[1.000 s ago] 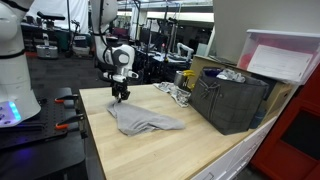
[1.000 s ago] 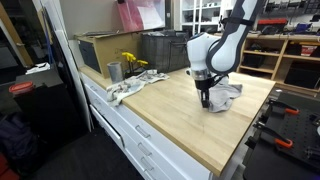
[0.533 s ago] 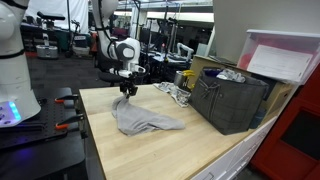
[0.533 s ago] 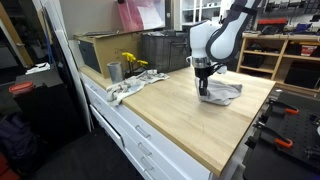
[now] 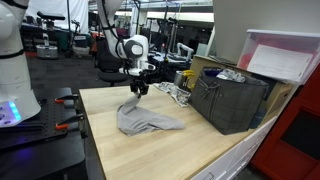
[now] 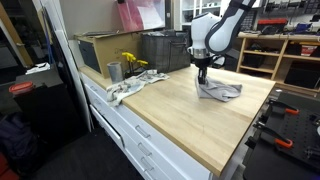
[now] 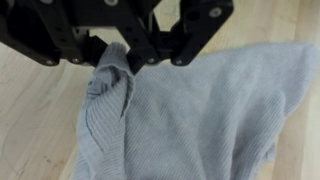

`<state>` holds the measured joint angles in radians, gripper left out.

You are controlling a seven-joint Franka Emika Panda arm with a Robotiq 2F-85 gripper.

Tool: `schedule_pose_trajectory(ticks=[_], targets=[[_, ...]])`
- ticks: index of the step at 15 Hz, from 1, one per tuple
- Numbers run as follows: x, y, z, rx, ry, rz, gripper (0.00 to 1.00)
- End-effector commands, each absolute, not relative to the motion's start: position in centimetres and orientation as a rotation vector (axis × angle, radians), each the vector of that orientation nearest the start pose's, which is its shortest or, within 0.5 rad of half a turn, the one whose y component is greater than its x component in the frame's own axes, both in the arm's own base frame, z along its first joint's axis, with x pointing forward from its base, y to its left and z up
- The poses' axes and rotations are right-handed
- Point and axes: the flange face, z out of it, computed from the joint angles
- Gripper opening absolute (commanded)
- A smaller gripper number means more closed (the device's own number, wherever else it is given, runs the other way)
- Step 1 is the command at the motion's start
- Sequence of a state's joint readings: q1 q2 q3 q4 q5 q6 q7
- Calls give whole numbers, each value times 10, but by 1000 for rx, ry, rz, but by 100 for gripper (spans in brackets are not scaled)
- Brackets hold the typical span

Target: Fold the grey towel into a triangular shape

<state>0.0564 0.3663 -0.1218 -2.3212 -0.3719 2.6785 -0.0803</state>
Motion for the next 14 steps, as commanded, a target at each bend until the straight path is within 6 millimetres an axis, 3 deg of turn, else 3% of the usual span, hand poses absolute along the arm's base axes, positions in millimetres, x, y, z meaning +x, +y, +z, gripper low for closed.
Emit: schedule_pose_trajectory(ticks=[1,7,14], targets=[[537,-55,191,-3349,-625,72,3],[566,-102,197,-3461,-629,78,3],[598,-138,204,-3568,-621,75,3]])
